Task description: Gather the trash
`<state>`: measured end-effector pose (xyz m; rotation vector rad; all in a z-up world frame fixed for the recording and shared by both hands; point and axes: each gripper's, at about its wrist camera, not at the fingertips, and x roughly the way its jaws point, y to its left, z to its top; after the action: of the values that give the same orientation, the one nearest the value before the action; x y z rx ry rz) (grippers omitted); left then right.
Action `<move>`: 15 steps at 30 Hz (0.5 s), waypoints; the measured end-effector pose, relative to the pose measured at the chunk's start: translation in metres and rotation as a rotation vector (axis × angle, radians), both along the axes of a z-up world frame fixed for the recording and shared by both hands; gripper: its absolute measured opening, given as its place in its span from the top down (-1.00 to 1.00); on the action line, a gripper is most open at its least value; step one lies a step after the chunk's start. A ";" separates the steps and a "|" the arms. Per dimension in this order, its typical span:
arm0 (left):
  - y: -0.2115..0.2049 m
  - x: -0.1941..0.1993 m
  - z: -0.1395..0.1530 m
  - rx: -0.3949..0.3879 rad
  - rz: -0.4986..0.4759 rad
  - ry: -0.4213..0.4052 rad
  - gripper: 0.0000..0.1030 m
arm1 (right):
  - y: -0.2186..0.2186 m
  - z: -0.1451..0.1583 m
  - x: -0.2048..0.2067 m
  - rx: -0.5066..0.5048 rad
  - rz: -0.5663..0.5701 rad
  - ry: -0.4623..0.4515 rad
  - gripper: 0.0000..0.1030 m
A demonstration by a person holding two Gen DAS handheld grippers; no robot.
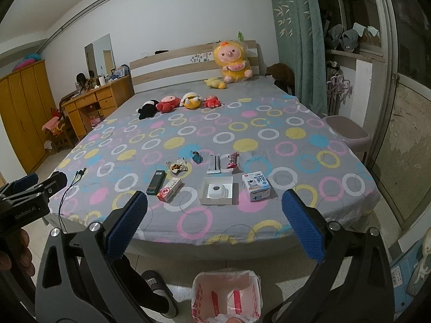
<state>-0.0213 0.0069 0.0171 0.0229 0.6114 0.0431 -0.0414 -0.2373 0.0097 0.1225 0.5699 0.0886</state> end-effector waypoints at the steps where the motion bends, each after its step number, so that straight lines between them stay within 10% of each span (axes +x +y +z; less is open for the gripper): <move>1: -0.001 -0.001 0.000 -0.001 -0.001 0.000 -0.87 | 0.000 0.000 0.000 0.000 0.000 0.000 -0.90; 15: 0.010 0.003 -0.021 -0.064 -0.052 0.011 -0.87 | 0.001 -0.008 -0.001 0.005 -0.018 -0.043 -0.90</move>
<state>-0.0186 0.0169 -0.0041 -0.0229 0.6221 -0.0266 -0.0421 -0.2365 0.0021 0.1303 0.5261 0.0752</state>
